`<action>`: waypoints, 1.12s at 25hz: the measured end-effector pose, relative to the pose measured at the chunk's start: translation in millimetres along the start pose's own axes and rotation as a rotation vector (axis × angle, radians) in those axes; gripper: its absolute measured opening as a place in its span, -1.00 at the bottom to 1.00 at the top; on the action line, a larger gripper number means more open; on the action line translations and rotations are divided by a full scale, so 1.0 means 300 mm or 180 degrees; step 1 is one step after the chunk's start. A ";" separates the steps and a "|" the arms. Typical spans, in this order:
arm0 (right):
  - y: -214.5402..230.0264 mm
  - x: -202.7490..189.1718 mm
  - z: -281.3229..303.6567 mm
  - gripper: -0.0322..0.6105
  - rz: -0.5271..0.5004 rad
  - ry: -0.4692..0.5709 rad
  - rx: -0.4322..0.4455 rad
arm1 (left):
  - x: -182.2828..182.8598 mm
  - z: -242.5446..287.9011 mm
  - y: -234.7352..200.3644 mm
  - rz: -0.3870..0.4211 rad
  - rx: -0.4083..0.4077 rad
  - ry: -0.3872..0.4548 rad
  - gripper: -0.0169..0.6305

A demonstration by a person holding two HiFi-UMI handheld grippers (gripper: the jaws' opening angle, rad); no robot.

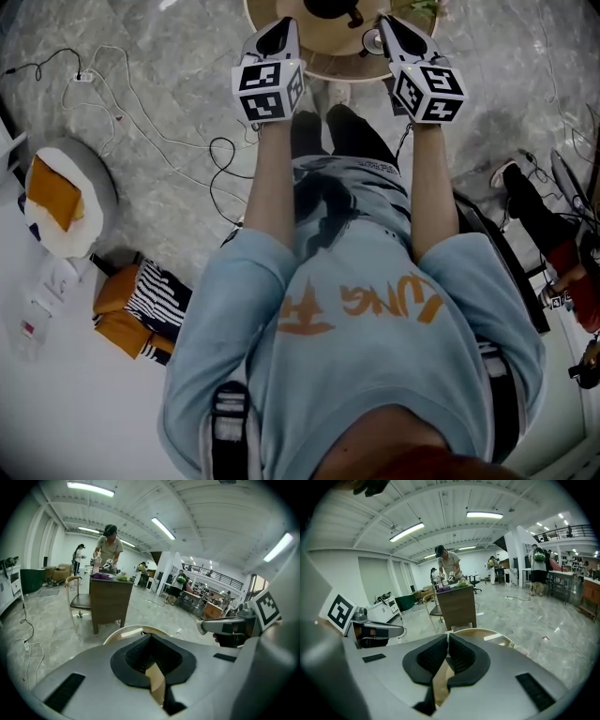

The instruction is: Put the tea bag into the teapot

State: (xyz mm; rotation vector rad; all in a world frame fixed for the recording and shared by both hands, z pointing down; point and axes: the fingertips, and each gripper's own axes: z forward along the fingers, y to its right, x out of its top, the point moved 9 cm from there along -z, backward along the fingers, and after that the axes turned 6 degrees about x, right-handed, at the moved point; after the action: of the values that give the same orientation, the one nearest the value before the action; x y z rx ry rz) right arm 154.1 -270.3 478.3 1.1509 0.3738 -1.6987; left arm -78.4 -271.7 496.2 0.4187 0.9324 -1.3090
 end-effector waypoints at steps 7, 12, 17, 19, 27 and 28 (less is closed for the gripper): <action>-0.004 -0.151 0.094 -0.82 0.0263 -0.0241 0.0068 | -0.121 0.066 0.001 -0.0105 -0.0078 -0.0209 -0.87; 0.012 -0.206 0.168 -0.82 0.0253 -0.0420 0.0133 | -0.203 0.125 0.011 -0.0259 -0.0137 -0.0339 -0.87; 0.045 -0.228 0.255 -0.82 0.0149 -0.0513 0.0201 | -0.238 0.173 0.005 -0.0286 -0.0178 -0.0368 -0.87; 0.059 -0.216 0.294 -0.82 0.0119 -0.0535 0.0219 | -0.230 0.188 -0.005 -0.0295 -0.0178 -0.0357 -0.87; 0.102 -0.172 0.449 -0.82 0.0018 -0.0638 0.0251 | -0.178 0.234 -0.069 -0.0304 -0.0102 -0.0310 -0.87; 0.108 -0.169 0.465 -0.82 0.0017 -0.0647 0.0236 | -0.175 0.237 -0.074 -0.0300 -0.0095 -0.0309 -0.87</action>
State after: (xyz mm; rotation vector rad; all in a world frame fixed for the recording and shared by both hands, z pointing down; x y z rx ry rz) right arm 112.1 -353.7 598.1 1.0192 0.1826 -1.8185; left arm -73.9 -296.5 583.9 0.2885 0.8981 -1.3871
